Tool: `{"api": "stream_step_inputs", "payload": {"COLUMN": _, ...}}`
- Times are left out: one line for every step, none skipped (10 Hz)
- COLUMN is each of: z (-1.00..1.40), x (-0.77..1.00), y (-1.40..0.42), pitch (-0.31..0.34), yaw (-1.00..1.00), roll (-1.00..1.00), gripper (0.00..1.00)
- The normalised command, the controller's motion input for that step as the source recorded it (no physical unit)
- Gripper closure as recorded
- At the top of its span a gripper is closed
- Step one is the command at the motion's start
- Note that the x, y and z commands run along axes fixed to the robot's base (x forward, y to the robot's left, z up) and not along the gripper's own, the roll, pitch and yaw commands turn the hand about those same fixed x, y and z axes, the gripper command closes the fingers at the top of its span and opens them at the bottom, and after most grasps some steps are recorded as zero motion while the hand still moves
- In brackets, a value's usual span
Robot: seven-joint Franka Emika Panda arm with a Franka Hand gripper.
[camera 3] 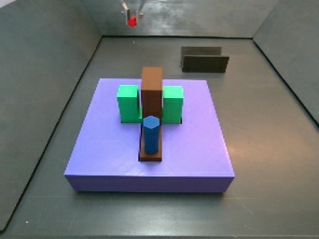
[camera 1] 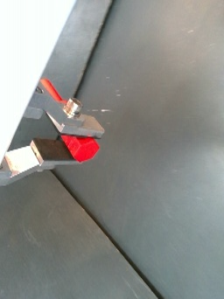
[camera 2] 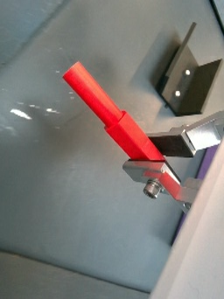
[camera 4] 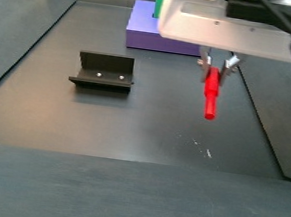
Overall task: Pick up the red object. Move up. Place the red object on the fixture. Regrasp the red object. Move to above the board. Insert the red object.
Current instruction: Place the red object on the fixture.
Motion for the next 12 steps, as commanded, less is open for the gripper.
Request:
{"api": "stream_step_inputs", "payload": {"z": 0.00, "x": 0.72, "y": -0.12, "pitch": 0.163, "yaw": -0.06, "roll": -1.00, "gripper": 1.00}}
{"api": "stream_step_inputs", "payload": {"z": 0.00, "x": 0.67, "y": -0.07, "pitch": 0.131, "yaw": -0.09, "roll": -1.00, "gripper": 1.00}}
{"api": "stream_step_inputs", "payload": {"z": 0.03, "x": 0.67, "y": -0.03, "pitch": 0.140, "yaw": -0.11, "roll": -1.00, "gripper": 1.00}}
{"api": "stream_step_inputs", "payload": {"z": 0.21, "x": 0.79, "y": -0.15, "pitch": 0.234, "yaw": -0.21, "roll": -0.84, "gripper": 1.00}}
{"api": "stream_step_inputs", "payload": {"z": 0.44, "x": 0.70, "y": -0.16, "pitch": 0.254, "yaw": -0.17, "roll": -0.74, "gripper": 1.00}}
{"api": "stream_step_inputs", "payload": {"z": 0.54, "x": 0.57, "y": -0.13, "pitch": 0.203, "yaw": -0.06, "roll": -0.71, "gripper": 1.00}}
{"api": "stream_step_inputs", "payload": {"z": 0.57, "x": 0.63, "y": -0.19, "pitch": 0.211, "yaw": -0.11, "roll": -0.78, "gripper": 1.00}}
{"api": "stream_step_inputs", "payload": {"z": 0.55, "x": 0.64, "y": -0.21, "pitch": 0.200, "yaw": -0.14, "roll": -0.83, "gripper": 1.00}}
{"api": "stream_step_inputs", "payload": {"z": 0.47, "x": 0.63, "y": -0.23, "pitch": 0.194, "yaw": -0.19, "roll": -0.86, "gripper": 1.00}}
{"api": "stream_step_inputs", "payload": {"z": 0.34, "x": 0.67, "y": -0.25, "pitch": 0.203, "yaw": -0.24, "roll": -0.79, "gripper": 1.00}}
{"api": "stream_step_inputs", "payload": {"z": 0.04, "x": 0.54, "y": -0.13, "pitch": 0.191, "yaw": -0.21, "roll": -0.37, "gripper": 1.00}}
{"api": "stream_step_inputs", "payload": {"z": 0.00, "x": 0.00, "y": 0.00, "pitch": -0.003, "yaw": 0.01, "roll": -0.06, "gripper": 1.00}}
